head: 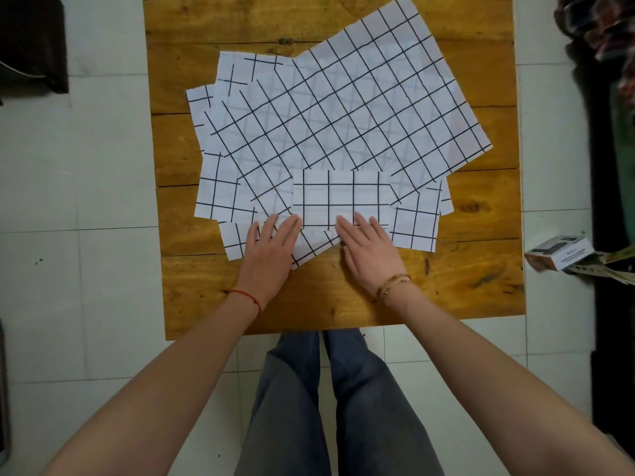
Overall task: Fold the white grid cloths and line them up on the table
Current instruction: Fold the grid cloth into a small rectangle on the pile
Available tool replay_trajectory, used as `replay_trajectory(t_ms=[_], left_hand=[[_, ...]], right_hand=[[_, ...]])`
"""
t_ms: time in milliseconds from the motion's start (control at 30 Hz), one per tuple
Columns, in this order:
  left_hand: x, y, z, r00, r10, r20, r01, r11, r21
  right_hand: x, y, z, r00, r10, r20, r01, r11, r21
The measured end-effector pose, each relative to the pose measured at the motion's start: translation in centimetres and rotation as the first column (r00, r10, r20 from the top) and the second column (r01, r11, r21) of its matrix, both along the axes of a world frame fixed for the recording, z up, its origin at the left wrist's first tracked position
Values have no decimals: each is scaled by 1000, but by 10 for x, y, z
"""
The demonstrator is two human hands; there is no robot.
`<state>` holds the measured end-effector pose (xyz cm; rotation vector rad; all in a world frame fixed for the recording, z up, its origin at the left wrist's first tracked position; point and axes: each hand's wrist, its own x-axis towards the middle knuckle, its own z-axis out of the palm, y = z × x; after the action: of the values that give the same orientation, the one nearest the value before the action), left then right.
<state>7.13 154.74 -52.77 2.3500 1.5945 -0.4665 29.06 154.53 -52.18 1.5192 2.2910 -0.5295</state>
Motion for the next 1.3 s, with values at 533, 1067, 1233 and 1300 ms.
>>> replay_trajectory(t_ms=[533,1067,1233,1300], left_hand=[[7,13,2,930,212,301,-250,964,94],[48,47,2,684,695,220,-698,712,-78],[52,47,4,590,753,291,-741,648,-174],[51,47,6,486,792,369,-770,587,-248]], right_hand=[[34,43,11,914,-296,-276,371,887,277],[-1,142,-15,937,-303,-173,322,942,98],[2,143,-13,939,-311,-148,316,949,14],[5,142,-12,943,-301,-145,305,952,10]])
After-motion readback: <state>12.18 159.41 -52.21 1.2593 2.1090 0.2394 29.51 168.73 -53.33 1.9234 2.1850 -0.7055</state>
